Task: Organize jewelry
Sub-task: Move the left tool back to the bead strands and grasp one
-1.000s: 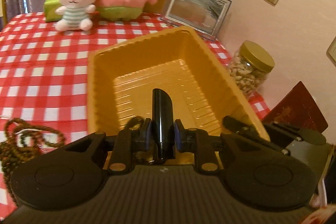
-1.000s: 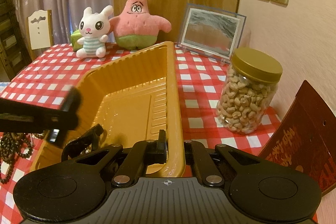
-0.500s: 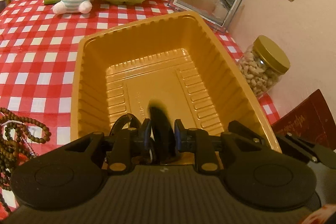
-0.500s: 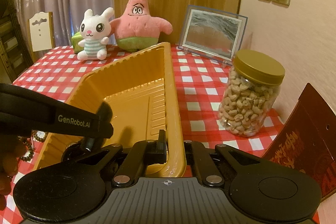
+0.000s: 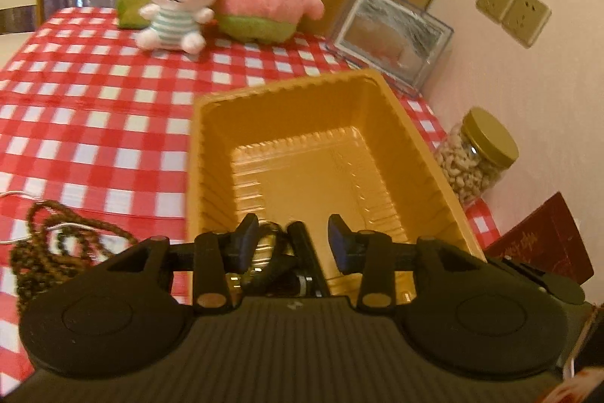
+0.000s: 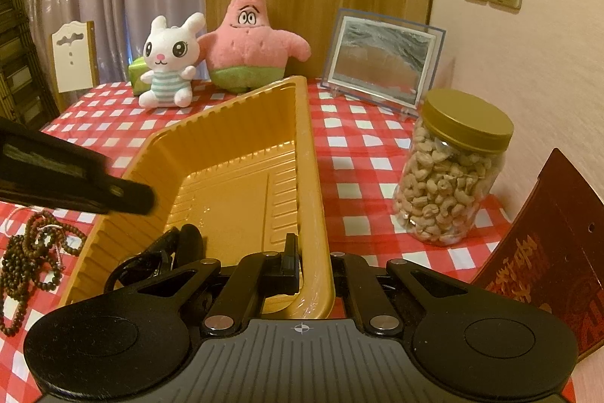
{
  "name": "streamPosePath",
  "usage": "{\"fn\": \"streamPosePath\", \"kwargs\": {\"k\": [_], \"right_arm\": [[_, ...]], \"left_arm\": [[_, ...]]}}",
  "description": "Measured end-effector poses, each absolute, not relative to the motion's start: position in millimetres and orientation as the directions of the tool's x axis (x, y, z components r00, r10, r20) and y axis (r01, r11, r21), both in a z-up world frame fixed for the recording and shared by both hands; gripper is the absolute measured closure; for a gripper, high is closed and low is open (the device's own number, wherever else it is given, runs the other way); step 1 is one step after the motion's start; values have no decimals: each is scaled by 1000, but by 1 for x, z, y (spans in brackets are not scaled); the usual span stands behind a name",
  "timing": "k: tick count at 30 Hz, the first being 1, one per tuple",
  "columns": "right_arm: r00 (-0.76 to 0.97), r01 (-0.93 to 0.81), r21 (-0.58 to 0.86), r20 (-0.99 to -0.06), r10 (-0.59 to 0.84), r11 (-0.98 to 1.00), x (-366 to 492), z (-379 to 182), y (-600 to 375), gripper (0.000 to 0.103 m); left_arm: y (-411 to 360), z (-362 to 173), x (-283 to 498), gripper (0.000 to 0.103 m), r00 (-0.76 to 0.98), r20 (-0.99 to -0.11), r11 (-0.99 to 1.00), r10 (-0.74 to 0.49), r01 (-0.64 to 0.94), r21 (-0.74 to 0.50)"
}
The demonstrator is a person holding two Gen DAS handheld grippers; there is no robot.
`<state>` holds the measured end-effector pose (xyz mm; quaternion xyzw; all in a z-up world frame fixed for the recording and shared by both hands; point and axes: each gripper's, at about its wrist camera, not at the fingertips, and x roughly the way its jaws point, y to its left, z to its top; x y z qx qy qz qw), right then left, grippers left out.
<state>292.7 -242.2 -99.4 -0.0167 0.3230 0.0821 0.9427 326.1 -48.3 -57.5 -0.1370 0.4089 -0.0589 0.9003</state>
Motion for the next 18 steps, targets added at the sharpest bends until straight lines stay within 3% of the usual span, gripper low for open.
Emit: {"fn": "streamPosePath", "kwargs": {"k": [18], "right_arm": [[770, -155, 12, -626, 129, 988, 291, -103, -245, 99]], "left_arm": [[75, -71, 247, 59, 637, -771, 945, 21, -263, -193]]}}
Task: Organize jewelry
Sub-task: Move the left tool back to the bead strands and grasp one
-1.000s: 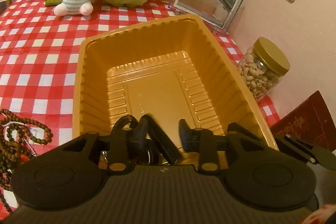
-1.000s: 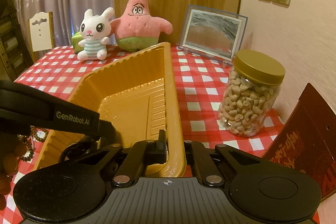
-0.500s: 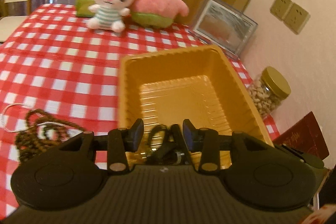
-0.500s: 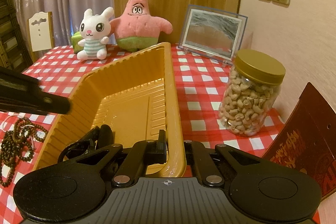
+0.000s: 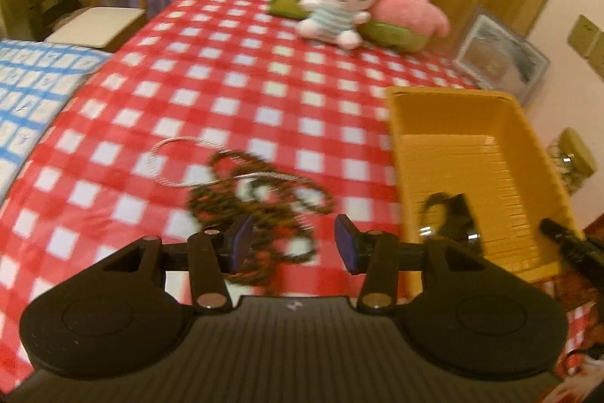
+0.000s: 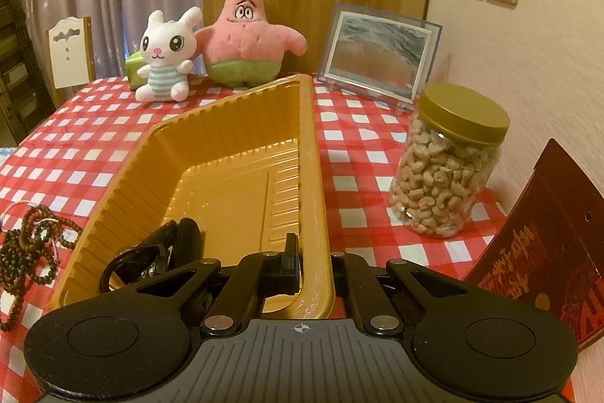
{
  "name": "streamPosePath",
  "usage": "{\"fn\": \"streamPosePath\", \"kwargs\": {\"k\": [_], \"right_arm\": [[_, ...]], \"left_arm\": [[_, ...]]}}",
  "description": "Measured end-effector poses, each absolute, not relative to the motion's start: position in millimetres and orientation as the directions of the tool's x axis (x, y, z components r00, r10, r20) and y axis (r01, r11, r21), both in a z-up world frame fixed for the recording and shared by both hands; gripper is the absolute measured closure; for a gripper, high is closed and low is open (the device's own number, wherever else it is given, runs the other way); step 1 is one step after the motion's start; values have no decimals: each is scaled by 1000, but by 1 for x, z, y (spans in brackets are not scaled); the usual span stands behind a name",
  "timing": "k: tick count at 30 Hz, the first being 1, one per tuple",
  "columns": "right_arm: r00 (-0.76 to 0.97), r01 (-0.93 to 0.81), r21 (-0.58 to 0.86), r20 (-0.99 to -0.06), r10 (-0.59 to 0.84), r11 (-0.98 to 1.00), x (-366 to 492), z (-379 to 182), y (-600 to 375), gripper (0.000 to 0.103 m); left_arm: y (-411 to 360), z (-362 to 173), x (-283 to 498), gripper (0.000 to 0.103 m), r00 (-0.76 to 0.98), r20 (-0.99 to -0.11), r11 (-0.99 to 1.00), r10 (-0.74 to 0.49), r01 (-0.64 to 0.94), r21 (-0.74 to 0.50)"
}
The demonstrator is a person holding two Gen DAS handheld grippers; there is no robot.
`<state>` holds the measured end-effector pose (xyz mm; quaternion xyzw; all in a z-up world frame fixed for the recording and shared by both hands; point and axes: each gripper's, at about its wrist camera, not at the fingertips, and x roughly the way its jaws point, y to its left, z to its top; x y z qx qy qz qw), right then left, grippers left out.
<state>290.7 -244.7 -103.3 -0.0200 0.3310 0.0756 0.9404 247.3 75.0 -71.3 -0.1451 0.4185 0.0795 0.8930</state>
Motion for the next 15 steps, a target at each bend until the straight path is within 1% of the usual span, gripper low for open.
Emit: {"fn": "streamPosePath", "kwargs": {"k": [7, 10, 15], "right_arm": [[763, -146, 15, -634, 122, 989, 290, -104, -247, 100], [765, -149, 11, -633, 122, 989, 290, -103, -247, 100], [765, -147, 7, -633, 118, 989, 290, -103, -246, 99]], "left_arm": [[98, -85, 229, 59, 604, -795, 939, 62, -305, -159], [102, -89, 227, 59, 599, -798, 944, 64, -296, -147], [108, -92, 227, 59, 595, -802, 942, 49, -294, -161]]}}
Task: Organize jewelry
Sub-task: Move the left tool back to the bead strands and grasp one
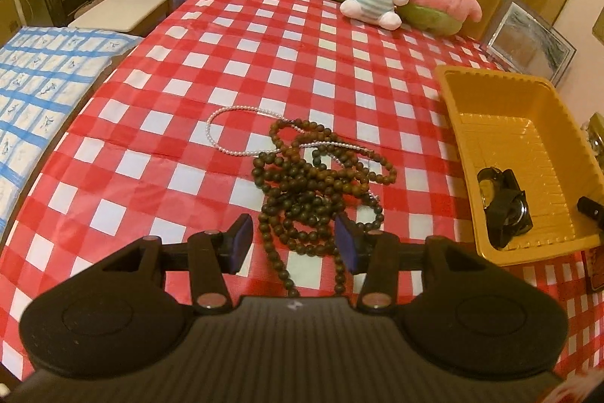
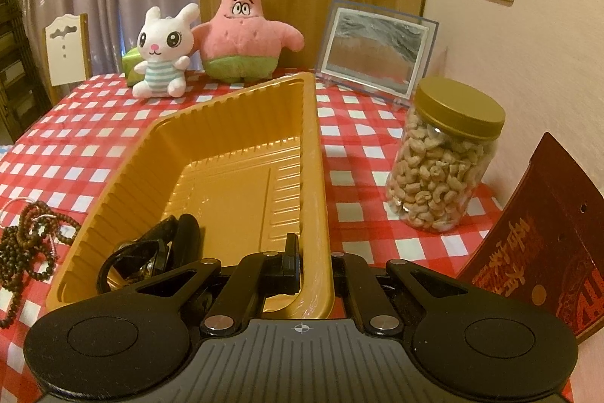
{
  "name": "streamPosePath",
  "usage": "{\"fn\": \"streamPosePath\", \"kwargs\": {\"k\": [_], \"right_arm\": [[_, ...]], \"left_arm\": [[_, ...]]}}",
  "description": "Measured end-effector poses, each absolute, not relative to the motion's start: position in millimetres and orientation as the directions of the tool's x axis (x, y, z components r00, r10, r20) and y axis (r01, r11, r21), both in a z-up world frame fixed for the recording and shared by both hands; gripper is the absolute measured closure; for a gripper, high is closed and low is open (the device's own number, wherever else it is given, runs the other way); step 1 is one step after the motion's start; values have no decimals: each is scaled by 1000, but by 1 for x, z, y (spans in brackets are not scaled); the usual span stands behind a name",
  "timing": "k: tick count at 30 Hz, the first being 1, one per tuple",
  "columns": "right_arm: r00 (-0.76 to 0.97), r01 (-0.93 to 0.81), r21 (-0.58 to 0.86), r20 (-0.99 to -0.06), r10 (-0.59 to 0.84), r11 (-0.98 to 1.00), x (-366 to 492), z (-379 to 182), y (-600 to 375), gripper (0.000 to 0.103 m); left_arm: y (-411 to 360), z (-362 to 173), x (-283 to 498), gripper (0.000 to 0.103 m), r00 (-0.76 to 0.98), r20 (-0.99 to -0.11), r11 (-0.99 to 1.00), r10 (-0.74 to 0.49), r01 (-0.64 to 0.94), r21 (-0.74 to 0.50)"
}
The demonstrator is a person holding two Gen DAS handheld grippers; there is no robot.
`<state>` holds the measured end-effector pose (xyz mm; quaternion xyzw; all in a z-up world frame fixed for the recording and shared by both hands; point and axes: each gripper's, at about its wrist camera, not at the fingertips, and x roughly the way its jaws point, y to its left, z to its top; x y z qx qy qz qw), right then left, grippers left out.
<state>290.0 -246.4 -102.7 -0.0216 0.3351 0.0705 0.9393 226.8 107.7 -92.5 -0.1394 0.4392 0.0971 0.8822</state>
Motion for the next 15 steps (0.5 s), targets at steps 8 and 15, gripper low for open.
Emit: {"fn": "streamPosePath", "kwargs": {"k": [8, 15], "right_arm": [[768, -143, -2, -631, 110, 990, 291, -102, -246, 99], [768, -137, -11, -632, 100, 990, 292, -103, -246, 99]], "left_arm": [[114, -95, 245, 61, 620, -784, 958, 34, -244, -152], [127, -103, 275, 63, 621, -783, 972, 41, -208, -114]]}}
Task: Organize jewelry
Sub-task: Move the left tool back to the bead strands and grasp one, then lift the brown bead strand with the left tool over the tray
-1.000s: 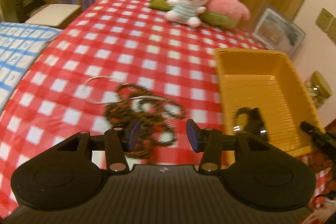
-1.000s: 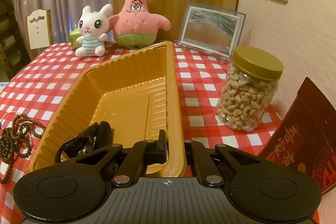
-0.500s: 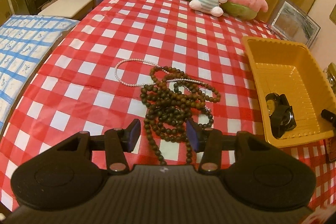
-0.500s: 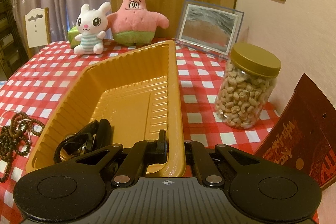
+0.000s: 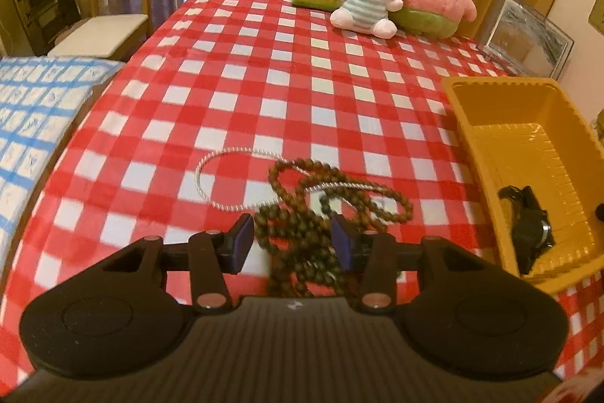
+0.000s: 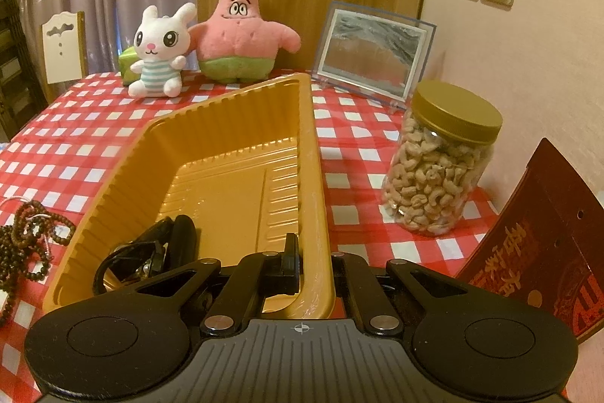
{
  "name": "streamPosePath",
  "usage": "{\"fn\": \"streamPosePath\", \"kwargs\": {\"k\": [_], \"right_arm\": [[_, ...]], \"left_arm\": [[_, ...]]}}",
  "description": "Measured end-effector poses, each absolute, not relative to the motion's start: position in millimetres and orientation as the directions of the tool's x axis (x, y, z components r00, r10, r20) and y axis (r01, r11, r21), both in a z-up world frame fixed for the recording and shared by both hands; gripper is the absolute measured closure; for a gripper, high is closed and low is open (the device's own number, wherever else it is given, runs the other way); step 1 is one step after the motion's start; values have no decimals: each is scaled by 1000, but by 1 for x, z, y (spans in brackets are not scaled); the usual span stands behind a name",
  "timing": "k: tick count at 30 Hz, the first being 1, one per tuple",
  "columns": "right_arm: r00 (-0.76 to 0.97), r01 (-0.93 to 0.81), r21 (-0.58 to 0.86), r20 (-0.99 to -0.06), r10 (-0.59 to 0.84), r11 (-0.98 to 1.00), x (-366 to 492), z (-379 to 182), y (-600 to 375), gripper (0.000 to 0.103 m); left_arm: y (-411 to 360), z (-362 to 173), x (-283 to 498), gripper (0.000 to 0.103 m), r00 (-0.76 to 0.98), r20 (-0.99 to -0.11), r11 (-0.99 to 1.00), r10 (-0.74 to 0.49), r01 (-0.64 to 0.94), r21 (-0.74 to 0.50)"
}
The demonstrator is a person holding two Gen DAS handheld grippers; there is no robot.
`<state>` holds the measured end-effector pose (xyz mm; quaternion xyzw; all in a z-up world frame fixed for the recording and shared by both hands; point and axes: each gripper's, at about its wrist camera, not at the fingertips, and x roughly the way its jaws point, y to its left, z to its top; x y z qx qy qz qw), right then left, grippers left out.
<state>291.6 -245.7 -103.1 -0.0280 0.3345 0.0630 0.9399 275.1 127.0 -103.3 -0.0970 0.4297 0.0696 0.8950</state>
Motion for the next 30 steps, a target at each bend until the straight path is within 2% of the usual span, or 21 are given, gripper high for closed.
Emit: {"fn": "streamPosePath", "kwargs": {"k": [10, 24, 30], "right_arm": [[771, -120, -5, -630, 90, 993, 292, -104, -246, 99], [771, -112, -5, -631, 84, 994, 294, -104, -248, 99], [773, -114, -5, -628, 86, 993, 295, -103, -247, 99]], "left_arm": [[143, -122, 315, 70, 594, -802, 984, 61, -172, -52], [139, -143, 346, 94, 557, -829, 994, 52, -109, -11], [137, -144, 346, 98, 562, -825, 995, 56, -103, -3]]}}
